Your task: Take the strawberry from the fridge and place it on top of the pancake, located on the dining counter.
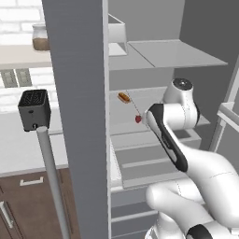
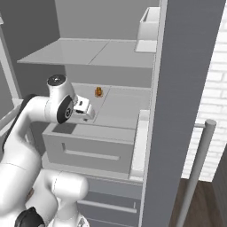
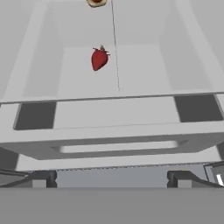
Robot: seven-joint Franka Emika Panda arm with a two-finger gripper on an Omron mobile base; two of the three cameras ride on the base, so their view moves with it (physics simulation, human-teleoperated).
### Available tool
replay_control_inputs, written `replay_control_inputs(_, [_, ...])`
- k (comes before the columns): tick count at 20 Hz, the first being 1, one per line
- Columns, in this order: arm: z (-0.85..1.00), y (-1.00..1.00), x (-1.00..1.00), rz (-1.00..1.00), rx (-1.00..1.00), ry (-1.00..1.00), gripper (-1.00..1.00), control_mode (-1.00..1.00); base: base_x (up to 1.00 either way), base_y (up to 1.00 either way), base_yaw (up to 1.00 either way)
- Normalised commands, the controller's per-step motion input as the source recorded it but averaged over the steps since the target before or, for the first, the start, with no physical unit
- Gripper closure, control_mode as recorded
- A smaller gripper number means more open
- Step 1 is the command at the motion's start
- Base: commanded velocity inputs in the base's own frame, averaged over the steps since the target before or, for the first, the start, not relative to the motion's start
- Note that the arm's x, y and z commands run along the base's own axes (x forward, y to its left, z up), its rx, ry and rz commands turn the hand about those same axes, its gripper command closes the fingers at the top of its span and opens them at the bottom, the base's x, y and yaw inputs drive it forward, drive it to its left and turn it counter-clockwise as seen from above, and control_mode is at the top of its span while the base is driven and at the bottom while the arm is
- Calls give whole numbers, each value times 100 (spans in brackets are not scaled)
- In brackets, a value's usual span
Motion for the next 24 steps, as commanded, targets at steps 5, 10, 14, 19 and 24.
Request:
replay_control_inputs(5, [0,20,57,-11,0,-3,-100,-100,0,0,0])
replay_control_inputs(10, [-15,9,53,-14,0,0,-100,-100,0,0,0])
replay_control_inputs(14, [-28,0,53,-11,8,3,-100,-100,0,0,0])
replay_control_inputs(19, [-48,1,75,-1,3,8,-100,-100,0,0,0])
replay_control_inputs(24, [-20,4,75,0,0,1,-100,-100,0,0,0])
